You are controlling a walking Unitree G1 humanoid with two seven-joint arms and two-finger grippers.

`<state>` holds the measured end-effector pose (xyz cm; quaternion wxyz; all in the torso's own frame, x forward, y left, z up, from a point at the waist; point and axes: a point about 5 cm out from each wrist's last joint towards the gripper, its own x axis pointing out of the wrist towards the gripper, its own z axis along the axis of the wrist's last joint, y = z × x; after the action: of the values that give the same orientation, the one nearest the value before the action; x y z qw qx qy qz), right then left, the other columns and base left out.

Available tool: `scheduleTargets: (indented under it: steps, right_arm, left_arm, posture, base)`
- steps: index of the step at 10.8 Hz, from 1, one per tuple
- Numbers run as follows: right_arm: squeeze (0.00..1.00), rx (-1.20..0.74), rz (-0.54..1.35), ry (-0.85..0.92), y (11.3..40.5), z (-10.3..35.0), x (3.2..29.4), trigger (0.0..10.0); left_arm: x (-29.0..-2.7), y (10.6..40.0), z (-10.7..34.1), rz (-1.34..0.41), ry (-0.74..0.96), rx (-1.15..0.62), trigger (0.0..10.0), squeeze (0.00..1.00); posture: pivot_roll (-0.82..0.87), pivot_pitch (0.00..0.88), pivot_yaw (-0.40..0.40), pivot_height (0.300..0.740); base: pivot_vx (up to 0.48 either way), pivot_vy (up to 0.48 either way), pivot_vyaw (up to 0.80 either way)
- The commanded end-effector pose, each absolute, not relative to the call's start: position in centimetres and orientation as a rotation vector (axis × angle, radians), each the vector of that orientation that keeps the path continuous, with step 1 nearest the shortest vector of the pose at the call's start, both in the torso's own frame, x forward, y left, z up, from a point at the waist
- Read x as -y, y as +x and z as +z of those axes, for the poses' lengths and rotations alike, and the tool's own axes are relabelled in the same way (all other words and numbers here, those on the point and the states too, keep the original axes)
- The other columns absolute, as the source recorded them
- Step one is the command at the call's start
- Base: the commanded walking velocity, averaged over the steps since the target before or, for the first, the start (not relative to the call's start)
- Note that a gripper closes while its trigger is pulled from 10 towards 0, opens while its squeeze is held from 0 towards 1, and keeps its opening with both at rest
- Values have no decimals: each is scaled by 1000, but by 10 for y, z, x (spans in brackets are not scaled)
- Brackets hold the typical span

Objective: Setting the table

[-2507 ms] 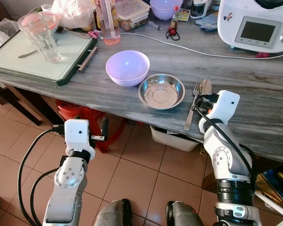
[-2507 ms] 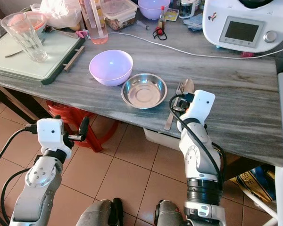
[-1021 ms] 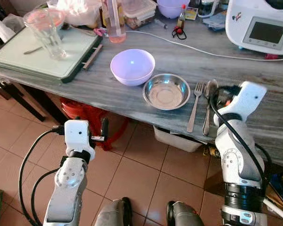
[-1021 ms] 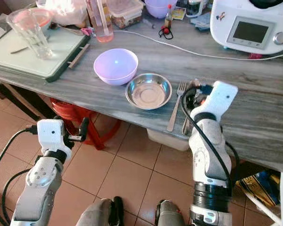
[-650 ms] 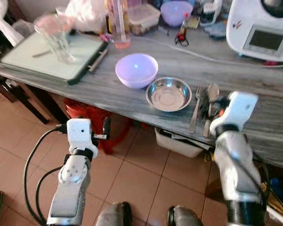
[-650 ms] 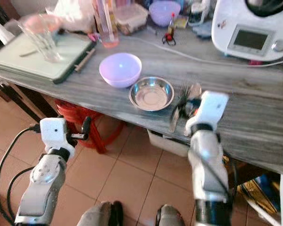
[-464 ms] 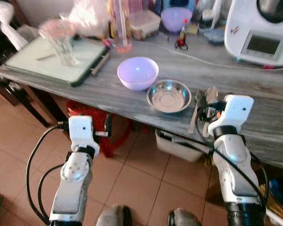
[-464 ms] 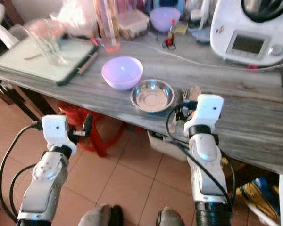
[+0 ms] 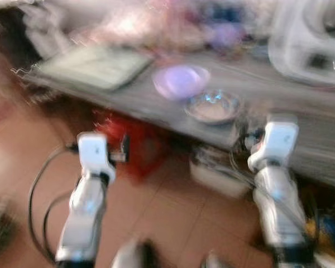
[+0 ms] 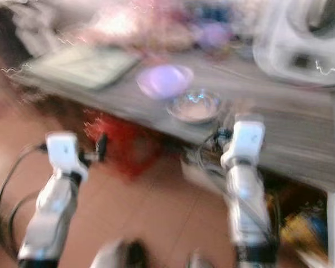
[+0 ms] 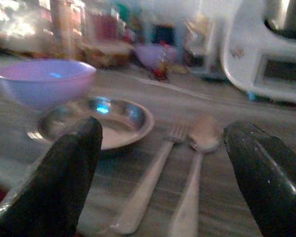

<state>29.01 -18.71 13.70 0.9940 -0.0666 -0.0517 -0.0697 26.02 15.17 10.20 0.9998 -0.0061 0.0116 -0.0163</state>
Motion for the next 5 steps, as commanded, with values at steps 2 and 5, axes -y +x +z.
scheduleTargets:
  steps: [2,5]
  right_arm:
    - [0,115,-201,-128,280,129,196,10000]
    - [0,63,-171,-121,251,110,203,10000]
  left_arm:
    - [-161,261,105,-17,6,-9,10000,0]
    - [-167,244,90,-28,19,-57,10000,0]
  posture:
    - [-1,0,83,740]
    - [-13,0,86,740]
  base:
    - [-302,0,0]
    - [-271,0,0]
